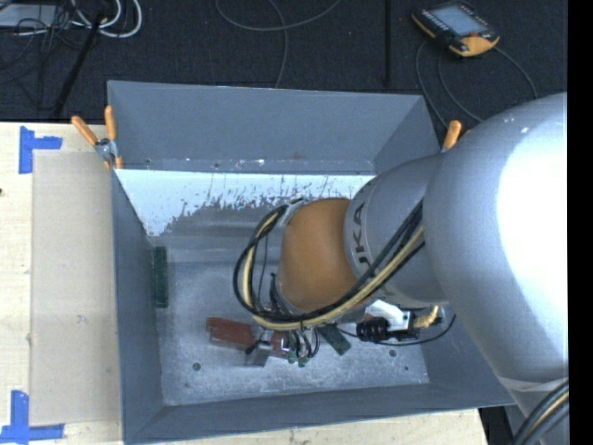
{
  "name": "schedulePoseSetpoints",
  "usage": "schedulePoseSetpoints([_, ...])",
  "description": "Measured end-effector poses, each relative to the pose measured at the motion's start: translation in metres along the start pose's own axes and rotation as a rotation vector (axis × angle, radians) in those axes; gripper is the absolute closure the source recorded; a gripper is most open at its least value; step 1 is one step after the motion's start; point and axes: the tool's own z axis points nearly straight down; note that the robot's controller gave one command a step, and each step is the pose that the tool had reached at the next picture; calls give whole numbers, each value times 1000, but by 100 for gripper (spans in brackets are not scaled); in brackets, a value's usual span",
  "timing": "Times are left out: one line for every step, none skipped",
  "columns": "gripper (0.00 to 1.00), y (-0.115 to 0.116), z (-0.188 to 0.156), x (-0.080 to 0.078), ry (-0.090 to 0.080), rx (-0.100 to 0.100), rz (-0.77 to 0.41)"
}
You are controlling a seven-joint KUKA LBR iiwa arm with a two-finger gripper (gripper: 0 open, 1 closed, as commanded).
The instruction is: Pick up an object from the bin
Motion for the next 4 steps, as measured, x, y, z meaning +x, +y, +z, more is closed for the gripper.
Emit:
schedulePoseSetpoints([100, 20, 1, -101, 4, -3, -180])
schedulePoseSetpoints([100, 20, 1, -101, 4, -3, -180])
schedulePoseSetpoints([100, 21, 0, -105, 9, 0, -247])
schedulePoseSetpoints([100, 33, -23, -99, 14, 2, -164])
